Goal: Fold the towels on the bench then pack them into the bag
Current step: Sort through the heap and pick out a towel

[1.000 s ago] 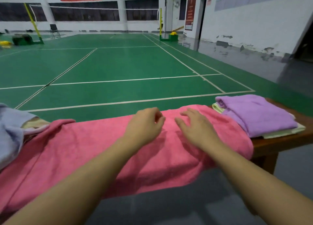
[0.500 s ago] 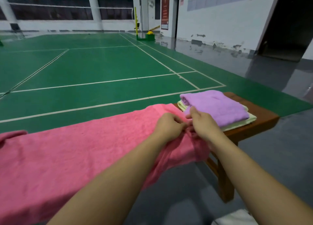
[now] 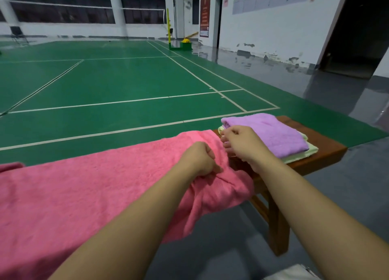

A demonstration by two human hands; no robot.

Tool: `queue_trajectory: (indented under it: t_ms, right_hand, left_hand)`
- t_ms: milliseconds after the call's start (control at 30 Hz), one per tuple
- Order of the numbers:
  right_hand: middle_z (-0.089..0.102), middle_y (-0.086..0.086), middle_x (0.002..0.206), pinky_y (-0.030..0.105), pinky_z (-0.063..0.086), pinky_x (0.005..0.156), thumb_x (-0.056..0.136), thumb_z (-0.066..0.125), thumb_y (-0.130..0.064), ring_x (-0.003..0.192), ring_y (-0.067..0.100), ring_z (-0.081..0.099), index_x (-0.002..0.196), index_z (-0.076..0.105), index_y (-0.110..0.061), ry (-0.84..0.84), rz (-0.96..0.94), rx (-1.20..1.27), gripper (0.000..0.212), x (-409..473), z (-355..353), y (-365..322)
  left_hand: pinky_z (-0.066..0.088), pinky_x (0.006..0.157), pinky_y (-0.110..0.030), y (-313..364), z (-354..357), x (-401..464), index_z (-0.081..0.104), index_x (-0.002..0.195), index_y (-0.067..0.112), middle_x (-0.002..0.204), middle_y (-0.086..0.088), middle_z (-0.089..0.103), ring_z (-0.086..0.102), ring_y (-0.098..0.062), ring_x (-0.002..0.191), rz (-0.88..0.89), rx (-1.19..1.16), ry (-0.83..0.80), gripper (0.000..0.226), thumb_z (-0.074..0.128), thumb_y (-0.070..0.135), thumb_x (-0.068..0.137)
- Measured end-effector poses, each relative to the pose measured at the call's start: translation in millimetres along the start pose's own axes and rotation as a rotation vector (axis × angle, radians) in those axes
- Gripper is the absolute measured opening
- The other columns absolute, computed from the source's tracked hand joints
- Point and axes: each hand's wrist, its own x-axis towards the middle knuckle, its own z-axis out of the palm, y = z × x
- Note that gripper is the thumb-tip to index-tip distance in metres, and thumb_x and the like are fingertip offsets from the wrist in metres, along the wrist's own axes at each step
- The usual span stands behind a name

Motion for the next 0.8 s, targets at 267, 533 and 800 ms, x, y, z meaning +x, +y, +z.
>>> queue_trajectory:
  t_ms: [267, 533, 800]
  right_hand:
    - [0.063, 0.011, 0.074, 0.031, 0.044, 0.065, 0.095, 0.063, -0.03, 0.076, 0.029, 0.056, 0.081, 0.065, -0.006, -0.162, -0.059, -0.749, 0.028, 61, 37, -27]
    - [0.051, 0.005, 0.063, 0.031, 0.04, 0.062, 0.086, 0.073, -0.055, 0.064, 0.027, 0.053, 0.066, 0.048, -0.013, -0.111, -0.01, -0.867, 0.053, 82, 42, -20]
    - [0.052, 0.003, 0.052, 0.029, 0.038, 0.055, 0.084, 0.076, -0.053, 0.051, 0.022, 0.044, 0.062, 0.056, -0.012, -0.189, 0.108, -0.224, 0.051, 88, 37, -8]
  left_hand:
    - [0.057, 0.077, -0.034, 8, -2, -7, 0.079, 0.08, 0.014, 0.079, -0.003, 0.076, 0.072, -0.022, 0.081, 0.113, 0.23, -0.015, 0.004, 0.08, 0.011, 0.079]
    - [0.049, 0.075, -0.034, 15, 31, -4, 0.064, 0.115, 0.017, 0.106, -0.008, 0.072, 0.069, -0.031, 0.098, 0.071, 0.314, 0.137, 0.046, 0.071, 0.046, 0.081]
    - [0.049, 0.057, -0.031, 1, 15, -6, 0.061, 0.07, 0.008, 0.06, -0.007, 0.059, 0.056, -0.022, 0.055, 0.05, 0.084, 0.0, 0.032, 0.072, 0.029, 0.092]
